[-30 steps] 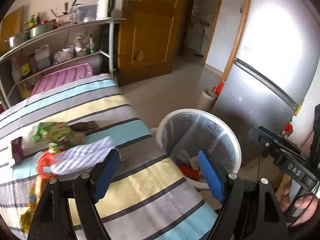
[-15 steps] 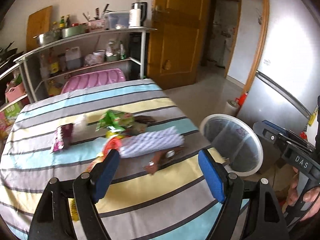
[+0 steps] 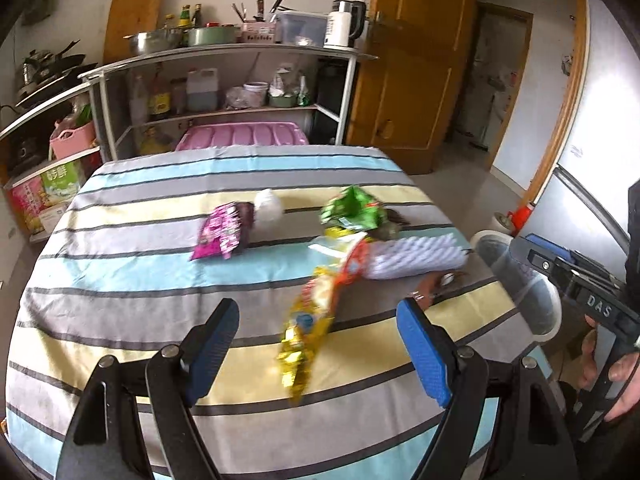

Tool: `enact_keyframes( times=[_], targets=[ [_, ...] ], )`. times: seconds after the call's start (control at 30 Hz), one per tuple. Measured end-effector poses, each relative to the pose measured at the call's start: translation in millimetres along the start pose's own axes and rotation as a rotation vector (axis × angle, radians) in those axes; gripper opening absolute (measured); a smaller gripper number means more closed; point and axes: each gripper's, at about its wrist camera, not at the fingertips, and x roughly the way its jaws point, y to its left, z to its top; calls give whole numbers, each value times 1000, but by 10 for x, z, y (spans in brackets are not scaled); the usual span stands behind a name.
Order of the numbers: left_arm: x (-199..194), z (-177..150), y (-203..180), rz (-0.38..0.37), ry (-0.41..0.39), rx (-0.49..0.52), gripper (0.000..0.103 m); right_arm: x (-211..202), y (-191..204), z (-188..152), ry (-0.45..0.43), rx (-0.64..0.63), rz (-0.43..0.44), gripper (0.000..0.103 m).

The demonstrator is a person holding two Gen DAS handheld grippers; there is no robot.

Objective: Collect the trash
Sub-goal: 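Return both tools to the table toward the remaining wrappers, then grasp the white foam net sleeve with the right tool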

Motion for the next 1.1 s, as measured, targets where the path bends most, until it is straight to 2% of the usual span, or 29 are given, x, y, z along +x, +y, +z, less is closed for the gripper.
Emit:
enact_keyframes(
  times=[0.23,0.33,0.43,0.5,0.63,0.77,0.9,1.1],
  targets=[
    [152,-85,232,9,49,-20,85,352,198,70,61,-102,46,47],
    [255,-73,224,-31,73,-20,86,427,231,102,65,-139,75,49],
    [372,-50,181,-47,106,-13,86,567,258,121,91,-172,96,58],
    [449,-39,148,-67,121,-12,86,648,269,138,116,-185,102,58],
    [568,-47,86,-44,151,14,86,796,318,183,146,-222,161,59],
    [638,-56,71,-31,167,27,86,917,445,146,175,-316,165,59],
    [687,-65,64,-18,181,36,86,990,533,82,181,-402,129,59],
    [720,-60,49,2,181,57,85,1086,474,95,208,-395,97,59]
  ],
)
